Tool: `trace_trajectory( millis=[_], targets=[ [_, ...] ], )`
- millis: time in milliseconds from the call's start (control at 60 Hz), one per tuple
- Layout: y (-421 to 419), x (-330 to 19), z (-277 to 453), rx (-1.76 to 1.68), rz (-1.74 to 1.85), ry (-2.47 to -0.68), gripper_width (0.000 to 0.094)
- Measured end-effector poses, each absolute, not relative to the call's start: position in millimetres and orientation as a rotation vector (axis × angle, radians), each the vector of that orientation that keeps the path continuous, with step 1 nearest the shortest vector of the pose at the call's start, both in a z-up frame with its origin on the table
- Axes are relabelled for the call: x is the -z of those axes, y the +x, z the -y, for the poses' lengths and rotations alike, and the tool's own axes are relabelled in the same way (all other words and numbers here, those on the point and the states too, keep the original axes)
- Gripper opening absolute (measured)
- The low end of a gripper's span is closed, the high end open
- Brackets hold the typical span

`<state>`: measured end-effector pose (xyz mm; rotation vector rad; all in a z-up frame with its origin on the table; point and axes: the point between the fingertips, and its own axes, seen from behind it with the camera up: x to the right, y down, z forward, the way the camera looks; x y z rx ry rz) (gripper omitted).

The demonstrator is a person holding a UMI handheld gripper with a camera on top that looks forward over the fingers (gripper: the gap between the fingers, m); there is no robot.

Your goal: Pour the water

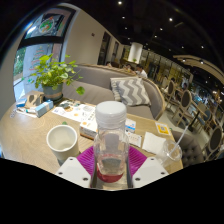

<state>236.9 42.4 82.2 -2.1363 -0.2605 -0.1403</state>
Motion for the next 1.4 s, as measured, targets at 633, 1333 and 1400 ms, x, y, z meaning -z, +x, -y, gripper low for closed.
trace_trajectory(
  millis=[633,1333,1400],
  targets=[
    [245,-8,-38,-0.106,0.092,-2.203,0.0619],
    [211,-213,185,0.075,0.007,-2.261,0.0856],
    [208,-221,197,0.081,0.015,-2.253,0.0857]
  ],
)
